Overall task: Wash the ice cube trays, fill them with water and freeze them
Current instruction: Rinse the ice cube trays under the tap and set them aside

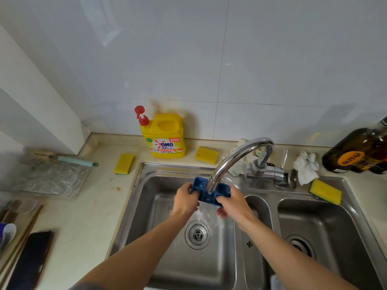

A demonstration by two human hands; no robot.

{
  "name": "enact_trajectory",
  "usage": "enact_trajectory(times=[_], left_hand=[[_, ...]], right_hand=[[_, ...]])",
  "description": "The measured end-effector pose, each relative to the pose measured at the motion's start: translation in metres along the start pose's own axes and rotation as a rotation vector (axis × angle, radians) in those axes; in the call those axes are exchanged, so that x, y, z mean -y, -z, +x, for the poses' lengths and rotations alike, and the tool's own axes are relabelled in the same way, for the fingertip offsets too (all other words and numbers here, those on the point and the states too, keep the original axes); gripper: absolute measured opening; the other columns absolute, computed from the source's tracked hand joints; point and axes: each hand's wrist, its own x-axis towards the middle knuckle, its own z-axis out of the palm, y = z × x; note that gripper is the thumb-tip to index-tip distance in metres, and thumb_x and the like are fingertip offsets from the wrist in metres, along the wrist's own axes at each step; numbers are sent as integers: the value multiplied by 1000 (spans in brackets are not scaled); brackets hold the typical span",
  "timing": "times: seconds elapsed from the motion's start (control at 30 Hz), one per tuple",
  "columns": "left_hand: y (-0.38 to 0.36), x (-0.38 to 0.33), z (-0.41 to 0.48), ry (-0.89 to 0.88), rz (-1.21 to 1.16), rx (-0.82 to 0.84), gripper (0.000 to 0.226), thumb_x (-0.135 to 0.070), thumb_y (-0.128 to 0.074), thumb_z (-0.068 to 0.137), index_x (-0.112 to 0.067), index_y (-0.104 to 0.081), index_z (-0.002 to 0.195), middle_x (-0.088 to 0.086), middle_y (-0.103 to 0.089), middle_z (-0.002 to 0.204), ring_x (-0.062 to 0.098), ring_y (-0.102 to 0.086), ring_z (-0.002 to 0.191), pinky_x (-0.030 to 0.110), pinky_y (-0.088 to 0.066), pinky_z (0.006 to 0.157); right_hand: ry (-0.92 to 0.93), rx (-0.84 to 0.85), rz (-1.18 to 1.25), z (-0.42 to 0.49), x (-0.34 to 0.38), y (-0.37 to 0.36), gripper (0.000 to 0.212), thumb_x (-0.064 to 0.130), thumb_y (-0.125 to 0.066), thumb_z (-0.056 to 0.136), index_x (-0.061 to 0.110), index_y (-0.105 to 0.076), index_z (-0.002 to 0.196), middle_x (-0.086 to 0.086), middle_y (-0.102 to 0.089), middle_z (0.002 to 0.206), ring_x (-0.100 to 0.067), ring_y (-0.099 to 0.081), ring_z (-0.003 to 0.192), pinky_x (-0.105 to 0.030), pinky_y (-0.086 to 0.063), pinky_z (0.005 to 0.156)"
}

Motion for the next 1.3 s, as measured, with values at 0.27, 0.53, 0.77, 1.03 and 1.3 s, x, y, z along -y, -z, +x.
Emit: enact_trajectory(times=[0.27,0.53,0.77,1.03,1.3], left_hand=[[2,-3,-3,-124,195,2,13,-12,-59,92,-21,-62,101,-2,-68,91,16,-65,78,35,-59,74],[-2,-1,-8,13,-55,49,20,-9,-45,100,-14,-63,108,11,-72,96,19,-69,73,30,-60,63],[-15,-5,-13,122,-376,131,22,-19,-61,96,-21,-56,117,10,-70,102,21,-73,83,28,-58,64],[-9,-3,-1,176,-333,-63,43,5,-57,85,-13,-39,120,13,-60,114,27,-67,97,38,-63,68],[-12,-3,-6,2,-146,12,60,-2,-65,85,-26,-34,130,-8,-56,114,8,-60,104,22,-53,79]], right_hand=[[-193,37,206,4,-14,-1,24,3,-59,97,9,-54,120,-24,-69,105,-29,-68,67,-35,-60,63],[-98,-7,168,2,-11,4,26,-5,-57,89,11,-60,110,-15,-64,84,-15,-55,57,-27,-47,51],[-72,-46,114,-2,-12,-3,18,5,-53,97,16,-53,110,-16,-68,87,-13,-57,48,-27,-48,47],[-84,119,122,-6,-9,-10,14,23,-61,100,15,-59,112,-16,-75,96,-24,-72,68,-33,-59,63],[-48,92,-105,-3,-10,-11,11,5,-54,95,13,-61,98,-9,-71,78,-15,-65,52,-27,-52,52]])
